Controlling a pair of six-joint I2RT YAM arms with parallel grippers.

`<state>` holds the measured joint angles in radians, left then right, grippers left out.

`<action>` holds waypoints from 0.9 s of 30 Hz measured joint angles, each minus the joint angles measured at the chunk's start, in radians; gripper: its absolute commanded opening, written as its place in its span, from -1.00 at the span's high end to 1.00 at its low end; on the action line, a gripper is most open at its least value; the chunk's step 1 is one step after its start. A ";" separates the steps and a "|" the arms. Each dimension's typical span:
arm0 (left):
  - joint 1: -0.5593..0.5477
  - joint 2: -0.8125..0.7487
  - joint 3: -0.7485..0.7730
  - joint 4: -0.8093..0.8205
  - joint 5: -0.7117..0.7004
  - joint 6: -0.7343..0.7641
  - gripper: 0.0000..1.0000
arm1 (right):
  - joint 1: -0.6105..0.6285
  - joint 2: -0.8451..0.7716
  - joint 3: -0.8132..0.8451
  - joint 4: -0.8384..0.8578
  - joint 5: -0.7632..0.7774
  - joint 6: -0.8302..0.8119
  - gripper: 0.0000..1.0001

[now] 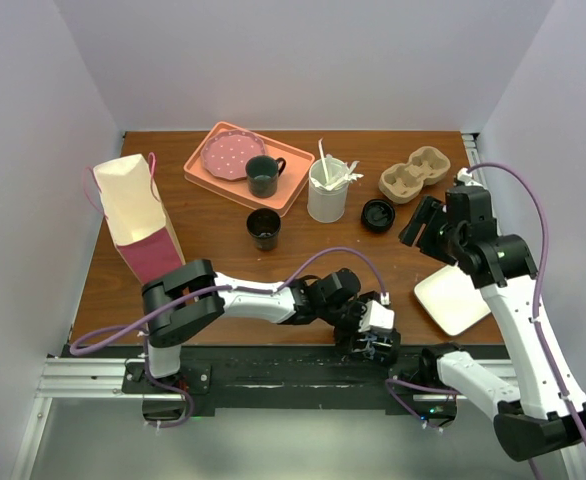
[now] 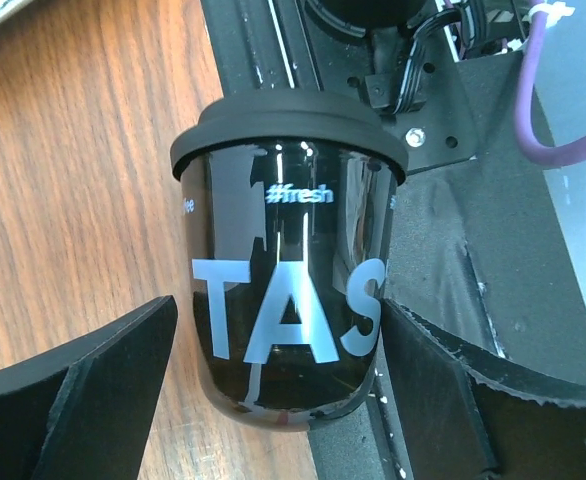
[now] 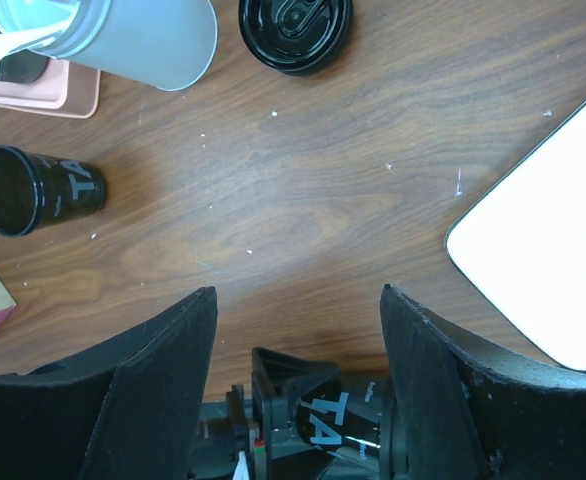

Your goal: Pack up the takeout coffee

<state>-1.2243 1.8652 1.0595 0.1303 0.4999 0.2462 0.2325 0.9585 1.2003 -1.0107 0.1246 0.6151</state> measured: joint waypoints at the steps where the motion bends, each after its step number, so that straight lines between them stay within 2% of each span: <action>1: 0.000 0.004 0.000 0.003 -0.001 0.000 -0.75 | 0.000 -0.005 0.000 0.000 0.000 0.000 -0.41; 12: 0.000 0.010 -0.005 0.027 -0.005 -0.019 -0.55 | 0.000 -0.023 0.000 -0.003 -0.015 0.003 -0.38; 17: 0.022 -0.039 -0.069 0.042 -0.014 -0.053 -0.51 | 0.000 -0.075 -0.031 -0.034 -0.029 0.004 -0.33; 21: 0.079 -0.101 -0.144 0.058 -0.023 -0.100 -0.50 | 0.000 -0.137 -0.110 -0.043 -0.077 0.020 -0.22; 23: 0.105 -0.125 -0.168 0.060 -0.036 -0.117 -0.50 | 0.000 -0.158 -0.170 -0.035 -0.127 0.028 -0.11; 27: 0.131 -0.146 -0.187 0.064 -0.068 -0.153 -0.49 | 0.001 -0.137 -0.293 -0.021 -0.242 0.029 -0.07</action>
<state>-1.0935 1.7191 0.8722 0.1947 0.4320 0.0937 0.2337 0.8215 0.9077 -1.0321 -0.1177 0.6437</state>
